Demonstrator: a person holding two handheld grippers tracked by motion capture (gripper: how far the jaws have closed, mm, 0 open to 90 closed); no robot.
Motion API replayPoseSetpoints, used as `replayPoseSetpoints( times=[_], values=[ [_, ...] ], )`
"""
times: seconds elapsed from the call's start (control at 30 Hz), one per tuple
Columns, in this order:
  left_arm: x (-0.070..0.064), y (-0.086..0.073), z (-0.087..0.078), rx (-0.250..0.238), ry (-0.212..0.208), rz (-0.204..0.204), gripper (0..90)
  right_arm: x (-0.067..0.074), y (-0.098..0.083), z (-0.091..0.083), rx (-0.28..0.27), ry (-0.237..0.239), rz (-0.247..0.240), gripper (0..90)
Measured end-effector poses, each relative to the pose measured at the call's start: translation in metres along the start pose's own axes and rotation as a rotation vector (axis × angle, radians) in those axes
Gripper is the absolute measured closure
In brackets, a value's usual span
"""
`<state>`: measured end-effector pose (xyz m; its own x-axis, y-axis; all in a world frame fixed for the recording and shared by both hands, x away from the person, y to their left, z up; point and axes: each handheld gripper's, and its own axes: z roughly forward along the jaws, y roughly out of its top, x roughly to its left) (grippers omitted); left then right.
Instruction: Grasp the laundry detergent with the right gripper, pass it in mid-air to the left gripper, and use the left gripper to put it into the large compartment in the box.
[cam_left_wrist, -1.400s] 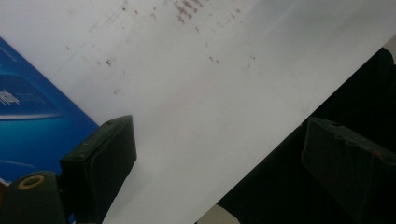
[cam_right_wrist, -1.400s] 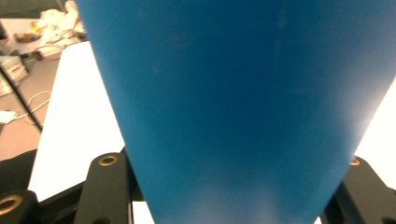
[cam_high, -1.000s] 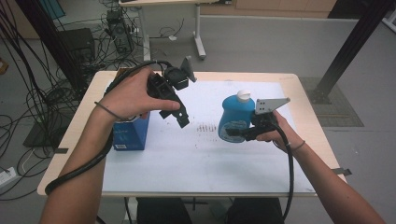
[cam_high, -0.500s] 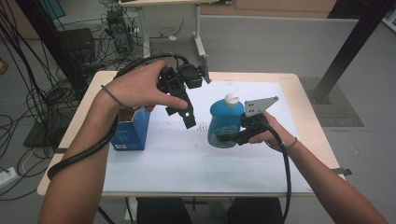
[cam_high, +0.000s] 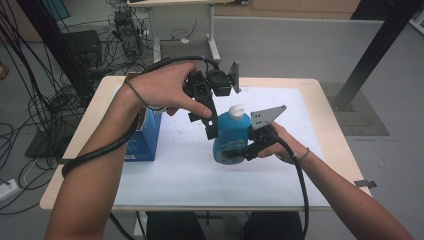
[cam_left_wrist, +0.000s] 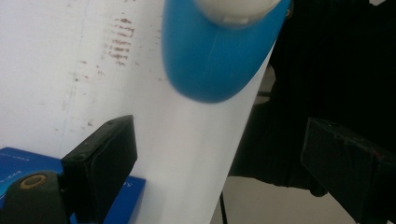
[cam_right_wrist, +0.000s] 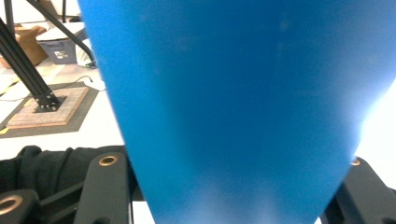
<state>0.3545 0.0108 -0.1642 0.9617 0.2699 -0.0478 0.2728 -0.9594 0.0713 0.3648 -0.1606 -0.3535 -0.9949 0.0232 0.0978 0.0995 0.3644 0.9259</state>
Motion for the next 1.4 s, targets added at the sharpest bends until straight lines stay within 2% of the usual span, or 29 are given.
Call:
replayPoseSetpoints(
  times=[0.33,0.57,0.83,1.4],
  values=[
    [-0.010,0.015,0.007,0.044,0.004,0.049,10.9,0.005,0.008,0.011,0.006,0.031,-0.026,42.2],
    [-0.014,0.022,0.012,0.056,0.006,0.071,10.9,0.009,0.014,0.018,0.010,0.054,-0.041,42.2],
    [-0.016,0.025,0.015,0.058,0.003,0.075,10.9,0.011,0.016,0.024,0.015,0.066,-0.047,42.2],
    [-0.015,0.023,0.017,0.064,-0.002,0.072,10.8,0.013,0.017,0.025,0.014,0.074,-0.046,42.2]
  ],
)
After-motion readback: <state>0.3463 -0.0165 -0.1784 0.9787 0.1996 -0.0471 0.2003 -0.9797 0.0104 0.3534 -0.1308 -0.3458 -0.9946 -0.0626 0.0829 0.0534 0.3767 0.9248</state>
